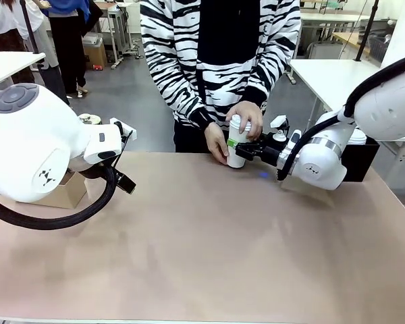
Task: Pour a drink into a cup and package it in a carrier.
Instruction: When a person places the Paper Cup Lid on the 600 ml Paper Cup , lift the 600 ml Paper Cup.
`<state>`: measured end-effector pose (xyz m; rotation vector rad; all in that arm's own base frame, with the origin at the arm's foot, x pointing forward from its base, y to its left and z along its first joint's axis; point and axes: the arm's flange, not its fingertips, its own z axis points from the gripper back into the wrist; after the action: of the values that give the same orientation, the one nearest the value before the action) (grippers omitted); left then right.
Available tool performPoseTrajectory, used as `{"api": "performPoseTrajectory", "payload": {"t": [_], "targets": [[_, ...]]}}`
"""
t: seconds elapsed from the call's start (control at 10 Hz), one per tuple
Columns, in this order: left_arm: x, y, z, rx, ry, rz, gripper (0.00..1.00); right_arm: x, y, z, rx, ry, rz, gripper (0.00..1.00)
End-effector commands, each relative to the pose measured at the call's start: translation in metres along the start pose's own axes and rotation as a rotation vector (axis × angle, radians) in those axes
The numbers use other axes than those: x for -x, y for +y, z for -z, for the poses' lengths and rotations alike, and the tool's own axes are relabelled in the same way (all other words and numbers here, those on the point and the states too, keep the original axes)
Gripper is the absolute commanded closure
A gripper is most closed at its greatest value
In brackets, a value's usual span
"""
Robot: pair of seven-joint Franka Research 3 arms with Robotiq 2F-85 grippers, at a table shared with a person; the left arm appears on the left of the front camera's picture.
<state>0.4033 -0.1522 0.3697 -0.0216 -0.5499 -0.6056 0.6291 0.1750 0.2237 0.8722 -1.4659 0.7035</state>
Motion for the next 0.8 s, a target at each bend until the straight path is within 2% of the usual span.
{"api": "performPoseTrajectory", "payload": {"t": [0.0, 0.7], "targets": [[0.0000, 0.0000, -0.0005, 0.002, -0.002, -0.001, 0.00, -0.0070, 0.0033, 0.0031, -0.004, -0.007, -0.004, 0.20], [0.0000, 0.0000, -0.0005, 0.002, -0.002, -0.001, 0.00, -0.0070, 0.0033, 0.0031, -0.004, -0.007, -0.004, 0.20]]}}
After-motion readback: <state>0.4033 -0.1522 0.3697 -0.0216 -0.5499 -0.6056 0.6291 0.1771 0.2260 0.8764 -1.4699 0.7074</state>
